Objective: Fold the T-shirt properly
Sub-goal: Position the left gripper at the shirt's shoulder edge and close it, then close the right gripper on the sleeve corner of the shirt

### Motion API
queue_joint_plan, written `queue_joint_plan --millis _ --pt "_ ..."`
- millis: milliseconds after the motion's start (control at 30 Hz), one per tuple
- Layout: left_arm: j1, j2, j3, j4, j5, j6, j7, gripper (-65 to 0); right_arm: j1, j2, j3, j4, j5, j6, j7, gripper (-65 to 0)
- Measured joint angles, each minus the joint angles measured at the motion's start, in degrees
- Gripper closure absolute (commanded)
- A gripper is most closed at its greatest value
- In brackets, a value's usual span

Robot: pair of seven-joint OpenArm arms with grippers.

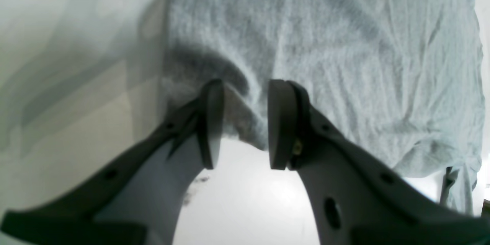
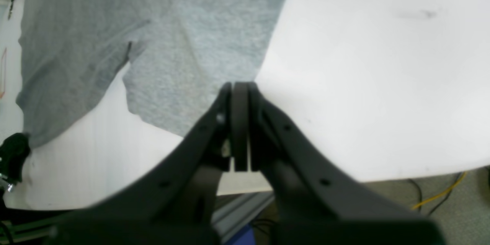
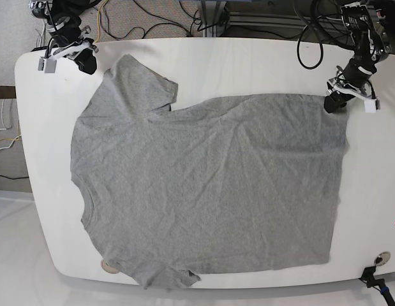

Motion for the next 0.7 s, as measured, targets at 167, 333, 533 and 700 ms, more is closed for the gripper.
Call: queue_joint_plan --millis 167,333,533,700 --pt "-0.6 0.0 1.7 -0.8 -0.2 0.0 -1.1 -17.5 -0.1 0.0 0.0 -0.2 0.0 0.0 0.0 0.0" --pt "-0.7 0.0 2.3 -1.0 1.9 0.5 -2.7 -10.1 -0.1 0.0 0.0 -0.4 0.0 0.0 -0.1 0.0" --pt "-0.9 0.1 2.5 -0.9 4.2 2.3 -3.8 0.0 -0.2 0.0 0.0 -0.5 0.0 0.0 -0.3 0.0" --pt "-1.0 0.2 2.4 -1.0 4.4 2.3 -3.9 0.0 -0.2 0.0 0.1 -0.5 0.0 0.0 -0.3 0.0"
